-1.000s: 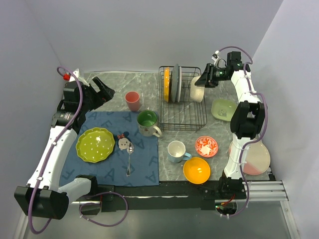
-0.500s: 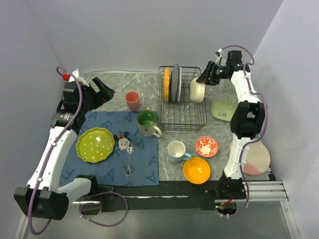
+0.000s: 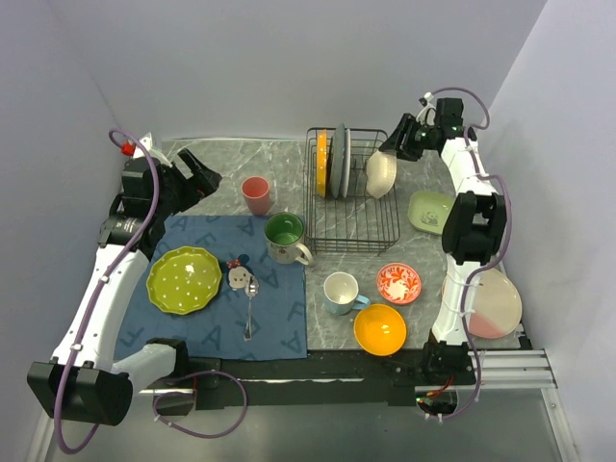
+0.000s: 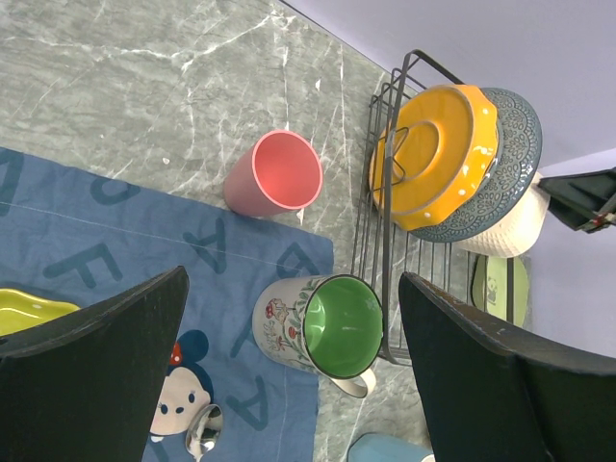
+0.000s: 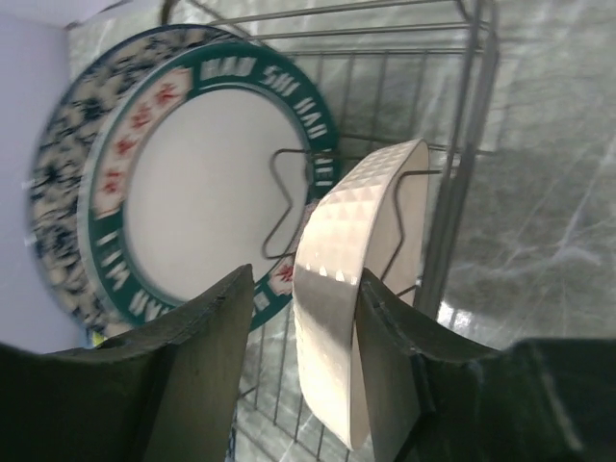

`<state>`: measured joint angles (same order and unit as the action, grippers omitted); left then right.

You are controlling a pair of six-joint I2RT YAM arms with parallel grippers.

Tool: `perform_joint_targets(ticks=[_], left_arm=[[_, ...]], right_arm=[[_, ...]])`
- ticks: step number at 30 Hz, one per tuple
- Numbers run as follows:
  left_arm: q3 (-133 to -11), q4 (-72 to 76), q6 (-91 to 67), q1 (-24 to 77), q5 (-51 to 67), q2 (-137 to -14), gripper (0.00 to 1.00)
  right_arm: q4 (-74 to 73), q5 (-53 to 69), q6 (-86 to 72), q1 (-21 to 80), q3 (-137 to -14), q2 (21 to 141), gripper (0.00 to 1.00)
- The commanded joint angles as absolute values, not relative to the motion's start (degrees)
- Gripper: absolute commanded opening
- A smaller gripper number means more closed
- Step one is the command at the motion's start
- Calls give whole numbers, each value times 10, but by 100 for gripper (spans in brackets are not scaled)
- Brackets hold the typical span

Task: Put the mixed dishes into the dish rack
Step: Insert the plate into the dish rack

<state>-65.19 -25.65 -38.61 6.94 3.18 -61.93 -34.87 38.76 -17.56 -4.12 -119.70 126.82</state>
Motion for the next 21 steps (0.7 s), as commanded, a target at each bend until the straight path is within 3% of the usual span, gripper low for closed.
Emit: perform_joint_targets(ticks=[1,4,14,21], left_arm=[[-663,-255,-385,66,32,-608,97],[-661,-254,-386,66,33,-610,97],[-659,-258,-384,66,25,-608,97],[-655,-251,-385,66,29,-608,97]], right_arm=[[-275,347,-189,-30,-1166,1245,58],[-260,343,-192,-27,-1158,1236,63],[-243,315,-207,-22,-1143,1203,64],[-310,168,-186,-23,-1116,1166,70]])
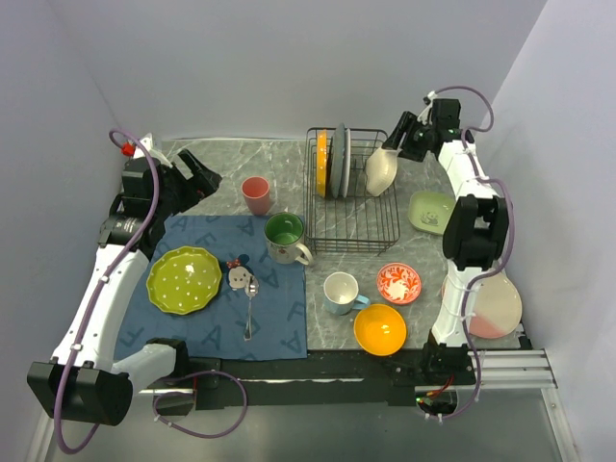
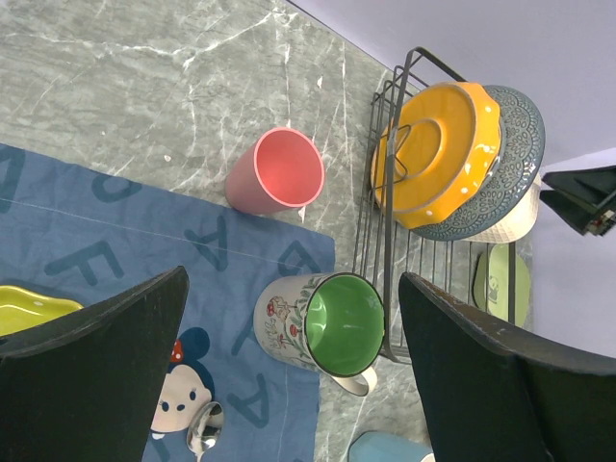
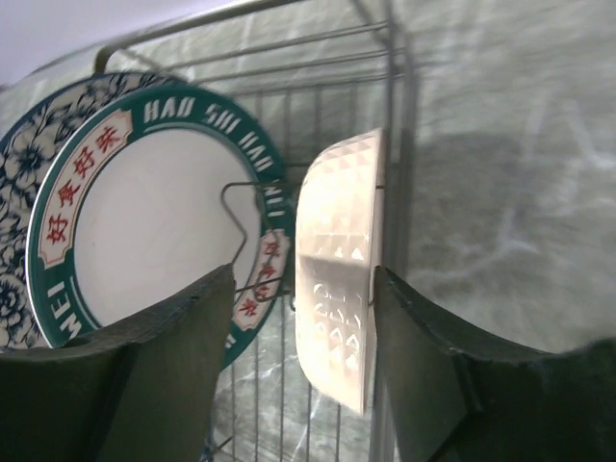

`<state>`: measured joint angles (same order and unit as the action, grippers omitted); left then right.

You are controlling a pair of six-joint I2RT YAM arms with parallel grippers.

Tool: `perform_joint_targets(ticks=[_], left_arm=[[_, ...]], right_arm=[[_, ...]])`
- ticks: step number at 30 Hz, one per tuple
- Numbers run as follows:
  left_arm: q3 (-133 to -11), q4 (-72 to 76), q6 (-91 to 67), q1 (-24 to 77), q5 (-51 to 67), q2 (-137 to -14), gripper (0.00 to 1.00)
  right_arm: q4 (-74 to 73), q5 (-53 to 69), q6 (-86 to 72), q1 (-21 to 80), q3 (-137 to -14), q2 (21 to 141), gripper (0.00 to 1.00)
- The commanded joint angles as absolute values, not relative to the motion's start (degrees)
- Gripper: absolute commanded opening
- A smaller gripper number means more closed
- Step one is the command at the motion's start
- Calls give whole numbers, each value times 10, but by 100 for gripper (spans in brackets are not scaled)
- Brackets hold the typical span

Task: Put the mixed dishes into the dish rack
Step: Insert the plate into the dish rack, then grab a plate with the right arm

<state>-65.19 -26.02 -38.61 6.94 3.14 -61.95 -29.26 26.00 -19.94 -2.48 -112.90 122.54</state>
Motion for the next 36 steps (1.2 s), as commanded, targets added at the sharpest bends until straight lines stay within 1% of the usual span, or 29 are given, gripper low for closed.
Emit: perform_joint_targets(ticks=[1,2,5,7,8,10,12,15,20,25,31,36], left_arm=[[-653,-250,-385,66,30,-608,97],[-653,-250,-385,66,31,-609,97],[-650,-247,-386,66,31,-607,97],[-650,-247,-386,66,32,-607,97],[-650,-247,-386,66,31,-606,97],[-647,-246,-386,66,27,-602,97],[-643,-243,-386,66,24,-596,97],[-638,-240,-386,66,24,-589,97],[-635,-238,-381,66,18,-581,97],[-631,-239,-376,66,11,-572,97],[-628,-240,-373,66,6,-566,97],[-632,-243,-372,66,5,-567,97]], right_arm=[[-307,153,-185,-23,-1107,1150,71],[-302,145,-184,-22,-1087,1140,73],[-295,105,-186,-23,-1056,1105,73],[-309,78,-194,-24,-1047,1083,73],[-318,42,-198,-23,-1042,1078,72],[-339,7,-211,-24,-1035,1064,71],[-359,-36,-220,-23,-1006,1052,71],[-373,-54,-230,-24,-954,1033,70],[-364,-36,-239,-23,-876,1032,69],[-350,-33,-242,-21,-833,1041,67],[-341,-33,-237,-18,-831,1078,66],[-344,-29,-242,-17,-862,1127,65]])
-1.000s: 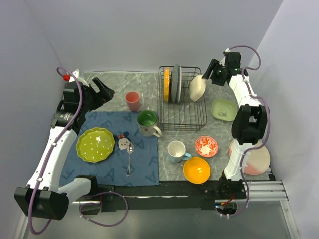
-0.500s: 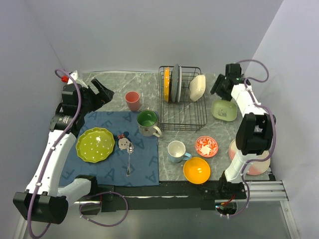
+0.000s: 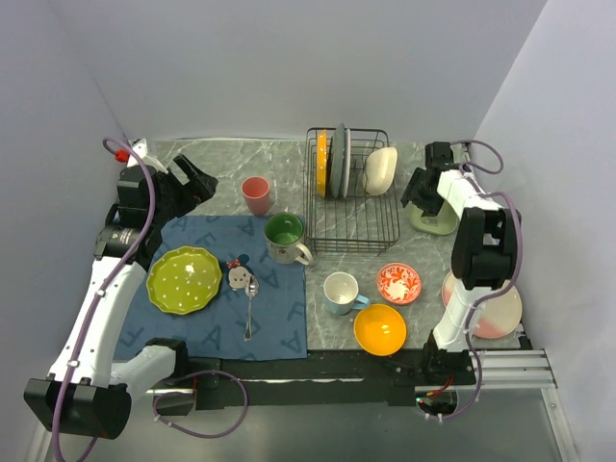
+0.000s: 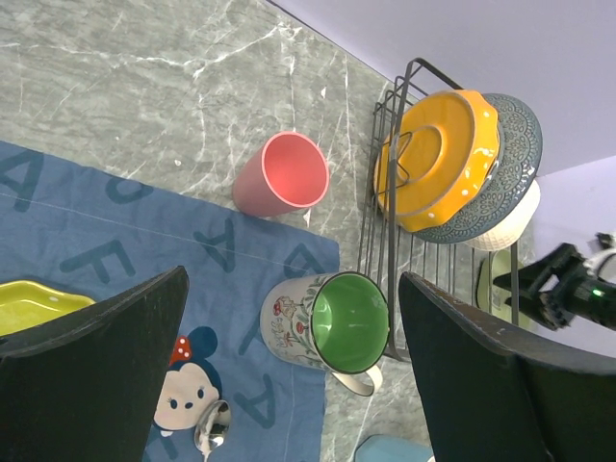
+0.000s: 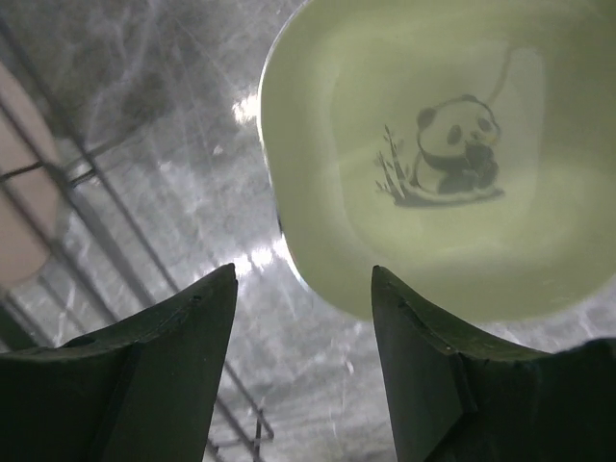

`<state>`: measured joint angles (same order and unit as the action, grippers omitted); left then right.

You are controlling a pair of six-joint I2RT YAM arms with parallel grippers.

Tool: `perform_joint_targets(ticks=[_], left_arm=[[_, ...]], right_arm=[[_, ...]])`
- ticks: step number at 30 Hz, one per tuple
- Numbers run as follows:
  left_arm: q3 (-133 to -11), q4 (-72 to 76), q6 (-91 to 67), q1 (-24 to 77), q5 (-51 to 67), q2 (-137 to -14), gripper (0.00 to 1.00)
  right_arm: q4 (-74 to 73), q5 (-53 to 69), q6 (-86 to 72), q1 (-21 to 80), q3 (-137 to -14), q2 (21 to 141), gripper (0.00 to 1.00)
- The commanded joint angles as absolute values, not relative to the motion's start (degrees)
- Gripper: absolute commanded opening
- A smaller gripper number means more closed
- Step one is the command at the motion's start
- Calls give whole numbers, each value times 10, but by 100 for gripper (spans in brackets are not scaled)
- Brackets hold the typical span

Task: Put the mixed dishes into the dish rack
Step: Grab a plate with the right arm

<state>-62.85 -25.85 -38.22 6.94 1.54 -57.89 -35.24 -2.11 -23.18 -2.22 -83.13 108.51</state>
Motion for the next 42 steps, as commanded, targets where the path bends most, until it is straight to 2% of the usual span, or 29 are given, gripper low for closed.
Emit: perform_joint_targets(ticks=[1,6,9,15,19,22,27,34,39,42], left_arm=[[-632,-243,-371,66,4,-567,97],[-638,-249,-368,66,2,-566,97],[-639,-250,-368,66,2,-566,97],[-641,-250,-367,66,2,-568,97],[-642,-250,-368,66,2,-568,97],[-641,-250,-367,66,2,-567,97],[-638,-250,-367,66,1,-564,97],[-635,-250,-366,66,2,-564,97],[-635,-250,-367,67,2,-565,97],[-633,-250,-367,66,2,-564,97]], right_arm=[[-349,-29,-244,-17,-878,1135,64],[-359,-33,-253,-17,-911,1165,61],[-361,-40,-256,-16,-922,1176,52],[-370,-57,-251,-16,-940,1188,30],[-375,-61,-245,-16,-945,1192,10],[-374,-64,-243,-16,-942,1187,0],[-374,-66,-234,-16,-944,1187,1],[-380,-64,-220,-15,-954,1208,25],[-390,-62,-217,-15,-970,1222,33],[-396,-60,-217,-15,-979,1228,34]])
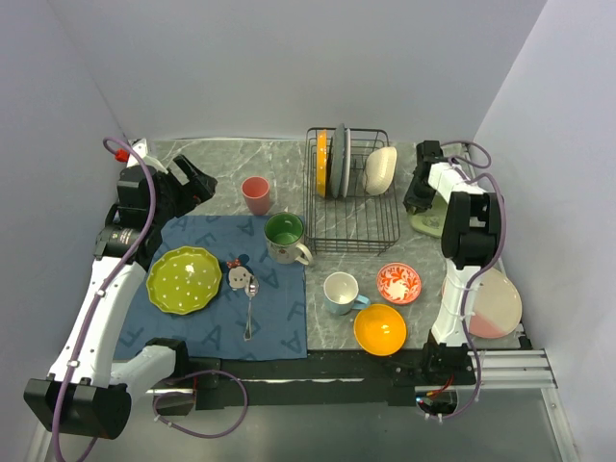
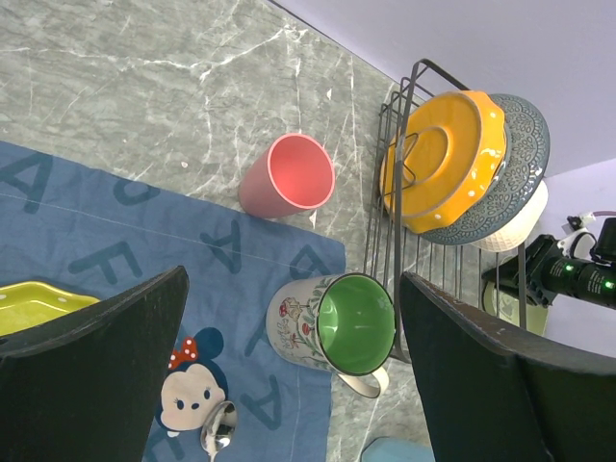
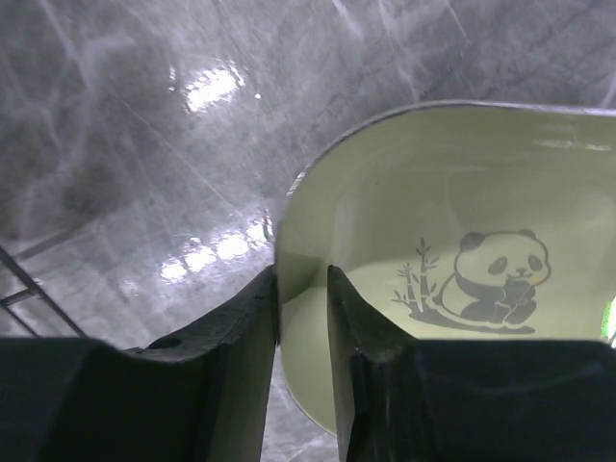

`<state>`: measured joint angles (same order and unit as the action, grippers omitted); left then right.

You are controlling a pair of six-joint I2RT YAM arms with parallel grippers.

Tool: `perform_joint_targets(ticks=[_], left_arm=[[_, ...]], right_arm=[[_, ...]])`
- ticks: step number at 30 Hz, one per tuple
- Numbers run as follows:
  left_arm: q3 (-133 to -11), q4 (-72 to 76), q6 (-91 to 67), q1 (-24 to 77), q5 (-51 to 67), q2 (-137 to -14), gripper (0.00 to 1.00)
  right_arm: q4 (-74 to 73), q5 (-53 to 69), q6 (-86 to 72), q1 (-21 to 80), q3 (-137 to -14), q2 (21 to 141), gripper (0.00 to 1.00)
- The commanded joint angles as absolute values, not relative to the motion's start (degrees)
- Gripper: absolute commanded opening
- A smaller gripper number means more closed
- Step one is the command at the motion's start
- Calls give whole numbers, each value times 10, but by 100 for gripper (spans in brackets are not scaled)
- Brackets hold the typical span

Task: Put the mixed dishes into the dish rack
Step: Grab a plate with the right arm

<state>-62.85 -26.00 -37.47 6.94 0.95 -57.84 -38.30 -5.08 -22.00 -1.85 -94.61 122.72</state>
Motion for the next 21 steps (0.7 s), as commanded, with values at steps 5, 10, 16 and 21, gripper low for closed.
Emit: perform_joint_targets(ticks=[5,10,16,21], left_arm=[[-633,-250,-365,66,2,-563,97],[-632,-249,-366,65,2,-562,97],[-631,-248,-366,65,1,-562,97],[-629,-249,-365,65,1,-561,97]], right_arm=[[-396,-67,-216,-14,-978,1212,0],[-398,-93,-216,-12,-970,1154,0],[-363,-62,-200,-3,-950,1044,0],[-300,47,-183,-3,-934,970,0]])
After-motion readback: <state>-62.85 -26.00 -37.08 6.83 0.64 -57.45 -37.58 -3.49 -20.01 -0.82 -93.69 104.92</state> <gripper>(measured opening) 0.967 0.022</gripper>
